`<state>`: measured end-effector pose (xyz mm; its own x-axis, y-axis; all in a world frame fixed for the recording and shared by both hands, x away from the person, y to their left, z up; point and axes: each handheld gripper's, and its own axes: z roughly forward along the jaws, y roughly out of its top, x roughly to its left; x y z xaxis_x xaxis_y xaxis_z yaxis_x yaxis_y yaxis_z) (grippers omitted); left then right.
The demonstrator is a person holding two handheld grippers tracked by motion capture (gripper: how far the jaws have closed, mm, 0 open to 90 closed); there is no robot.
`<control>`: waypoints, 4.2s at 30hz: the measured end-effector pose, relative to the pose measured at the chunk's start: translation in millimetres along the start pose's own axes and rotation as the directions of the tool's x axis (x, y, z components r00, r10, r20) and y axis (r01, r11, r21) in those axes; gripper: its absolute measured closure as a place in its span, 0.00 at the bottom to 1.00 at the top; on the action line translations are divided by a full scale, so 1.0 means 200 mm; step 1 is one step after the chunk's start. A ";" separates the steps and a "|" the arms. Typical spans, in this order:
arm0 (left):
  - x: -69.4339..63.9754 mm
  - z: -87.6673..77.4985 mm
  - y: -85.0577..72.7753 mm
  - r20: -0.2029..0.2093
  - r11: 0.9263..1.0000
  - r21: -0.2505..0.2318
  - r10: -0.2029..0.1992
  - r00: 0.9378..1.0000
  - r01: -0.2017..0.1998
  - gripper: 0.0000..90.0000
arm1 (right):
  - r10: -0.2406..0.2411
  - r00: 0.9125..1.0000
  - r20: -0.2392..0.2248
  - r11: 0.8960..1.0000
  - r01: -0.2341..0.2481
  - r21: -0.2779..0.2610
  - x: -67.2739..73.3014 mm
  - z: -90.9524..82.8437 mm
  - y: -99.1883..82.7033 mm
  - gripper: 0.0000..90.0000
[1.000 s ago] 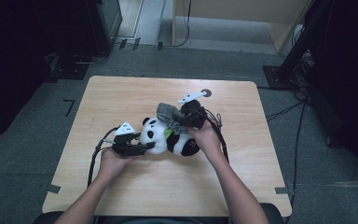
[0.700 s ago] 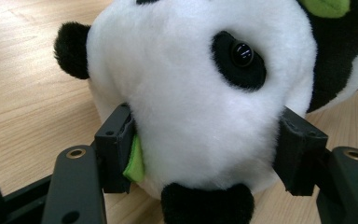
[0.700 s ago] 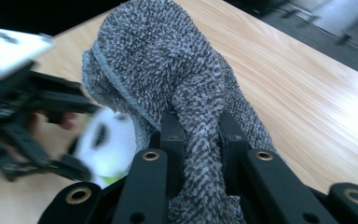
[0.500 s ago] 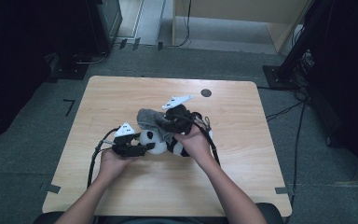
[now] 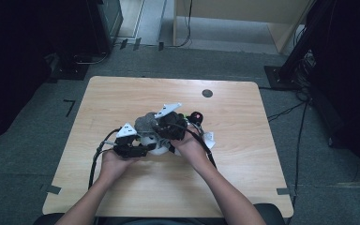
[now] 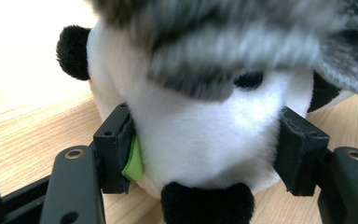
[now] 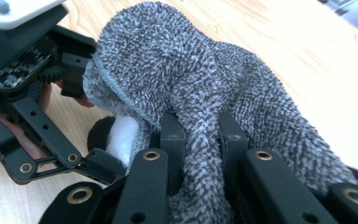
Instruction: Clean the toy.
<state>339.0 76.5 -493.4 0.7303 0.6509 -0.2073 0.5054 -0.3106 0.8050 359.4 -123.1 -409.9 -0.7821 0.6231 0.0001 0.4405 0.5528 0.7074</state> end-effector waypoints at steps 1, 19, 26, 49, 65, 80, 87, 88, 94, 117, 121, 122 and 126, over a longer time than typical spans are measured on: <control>0.00 0.00 0.00 0.000 1.000 0.000 0.000 1.000 0.000 0.37 | 0.000 1.000 0.000 1.000 0.000 0.000 0.00 0.00 0.00 0.87; 0.01 0.00 0.00 0.019 1.000 -0.003 -0.011 1.000 0.011 0.37 | 0.189 0.981 0.047 0.981 -0.187 -0.052 -0.33 -0.12 -0.11 0.87; 0.02 0.00 0.00 0.022 1.000 0.001 -0.027 0.999 0.027 0.37 | 0.240 0.970 0.039 0.964 -0.234 -0.123 -0.38 -0.24 -0.12 0.88; 0.03 0.01 0.04 0.037 0.997 0.049 -0.058 0.998 0.057 0.38 | 0.252 0.968 0.014 0.964 -0.249 -0.097 -0.36 -0.28 -0.38 0.88; 0.05 0.01 0.04 0.051 0.996 0.042 -0.075 0.996 0.073 0.38 | 0.297 0.955 0.016 0.952 -0.295 -0.083 -0.42 -0.33 -0.58 0.88; 0.06 0.01 0.04 0.063 0.997 0.029 -0.068 0.996 0.066 0.37 | 0.380 0.925 0.024 0.925 -0.380 -0.003 -0.54 -0.28 -0.72 0.88; 0.06 0.01 0.04 0.062 0.997 0.031 -0.068 0.996 0.066 0.37 | 0.429 0.897 0.109 0.898 -0.437 0.060 -0.62 -0.27 -0.78 0.88; 0.06 0.01 0.04 0.062 0.997 0.031 -0.068 0.996 0.066 0.37 | 0.429 0.897 0.109 0.898 -0.437 0.060 -0.62 -0.27 -0.78 0.88; 0.05 0.01 0.04 0.061 0.998 0.031 -0.064 0.996 0.063 0.36 | 0.486 0.860 0.154 0.872 -0.489 -0.019 -0.68 -0.37 -0.80 0.88; 0.05 0.01 0.03 0.050 0.998 0.027 -0.066 0.997 0.064 0.36 | 0.274 0.962 -0.015 0.948 -0.273 -0.164 -0.39 -0.43 -0.40 0.88; 0.04 0.01 0.03 0.040 0.998 0.035 -0.051 0.998 0.050 0.37 | 0.240 0.969 -0.055 0.966 -0.243 -0.083 -0.33 -0.30 -0.39 0.86; 0.04 0.01 0.03 0.036 0.998 0.037 -0.053 0.998 0.052 0.37 | 0.240 0.969 -0.055 0.966 -0.243 -0.083 -0.33 -0.30 -0.39 0.86; 0.03 0.01 0.04 0.035 0.998 0.044 -0.051 0.998 0.049 0.37 | 0.280 0.957 -0.080 0.953 -0.287 -0.100 -0.38 -0.29 -0.46 0.86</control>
<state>349.0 77.0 -489.8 0.7194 0.6411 -0.2672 0.5602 -0.3082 0.7689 353.4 -252.5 -433.9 -0.6603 0.7066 0.2545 0.5999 0.2922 0.7448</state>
